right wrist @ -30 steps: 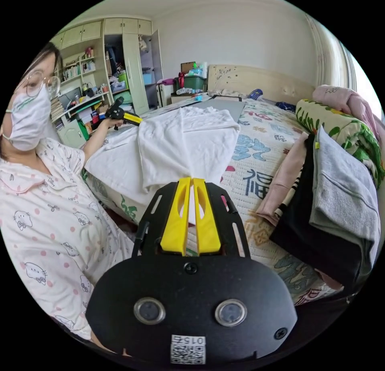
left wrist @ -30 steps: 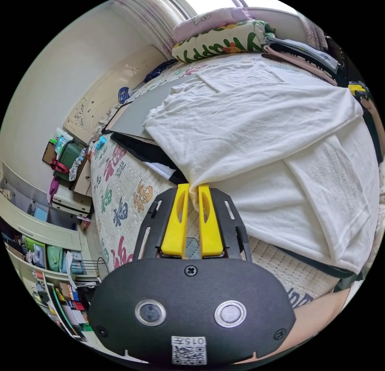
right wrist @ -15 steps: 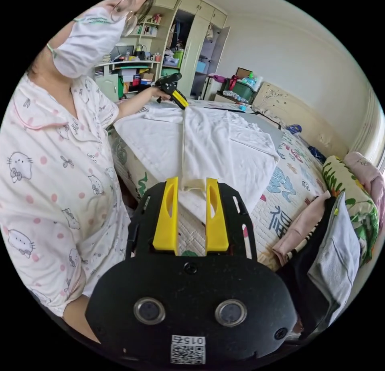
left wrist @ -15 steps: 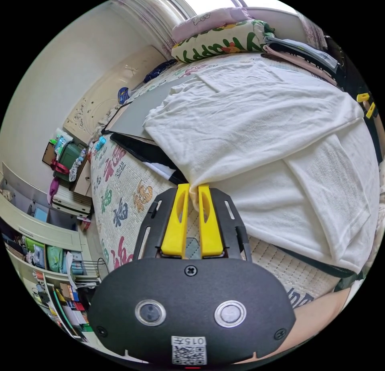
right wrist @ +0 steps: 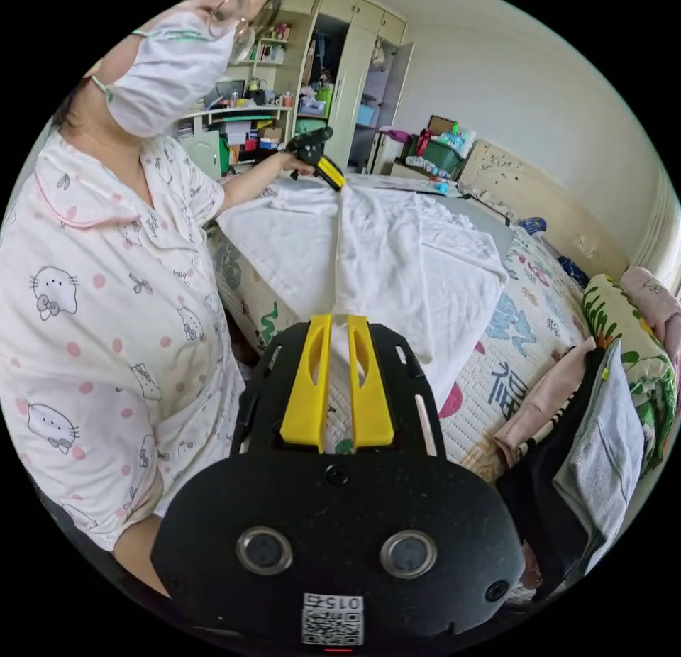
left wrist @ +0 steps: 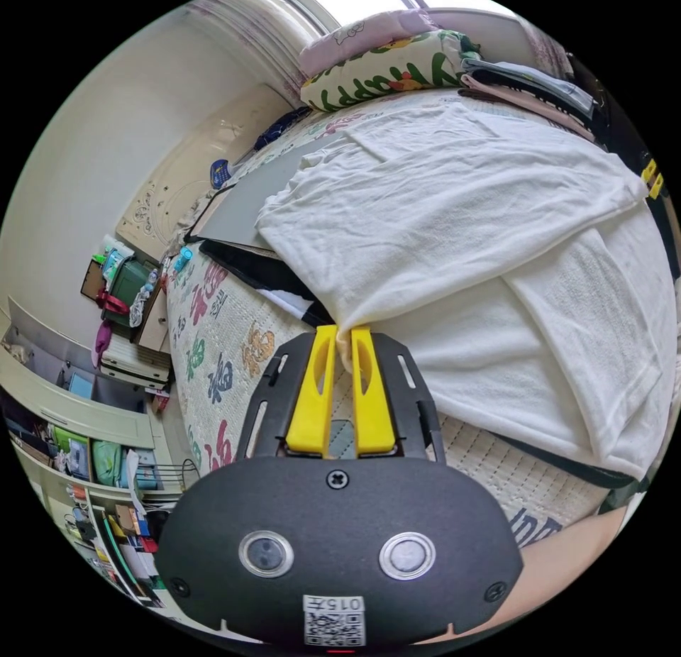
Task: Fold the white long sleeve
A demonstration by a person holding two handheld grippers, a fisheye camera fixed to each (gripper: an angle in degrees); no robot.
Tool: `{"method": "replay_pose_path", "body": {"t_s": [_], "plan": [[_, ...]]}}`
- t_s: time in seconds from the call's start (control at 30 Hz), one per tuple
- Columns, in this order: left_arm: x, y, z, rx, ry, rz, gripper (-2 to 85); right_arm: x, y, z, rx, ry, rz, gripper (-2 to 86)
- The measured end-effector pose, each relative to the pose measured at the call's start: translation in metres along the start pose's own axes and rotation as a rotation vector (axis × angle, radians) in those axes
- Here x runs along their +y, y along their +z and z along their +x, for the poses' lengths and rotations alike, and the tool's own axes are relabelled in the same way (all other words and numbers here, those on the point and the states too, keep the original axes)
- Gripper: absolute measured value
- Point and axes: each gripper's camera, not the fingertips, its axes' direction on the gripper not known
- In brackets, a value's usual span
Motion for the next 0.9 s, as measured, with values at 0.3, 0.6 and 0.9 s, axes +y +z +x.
{"method": "replay_pose_path", "body": {"t_s": [0.3, 0.6, 0.9], "plan": [[0.02, 0.02, 0.009, -0.006, 0.004, 0.003, 1.7, -0.004, 0.014, -0.011, 0.076, -0.036, -0.075, 1.8], [0.053, 0.043, 0.003, -0.002, -0.009, 0.0, 2.1, 0.005, 0.018, -0.015, 0.004, -0.065, -0.192, -0.4], [0.131, 0.02, -0.039, 0.032, -0.113, 0.067, 6.8, -0.006, -0.049, 0.034, 0.119, 0.008, 0.096, 5.6]]}}
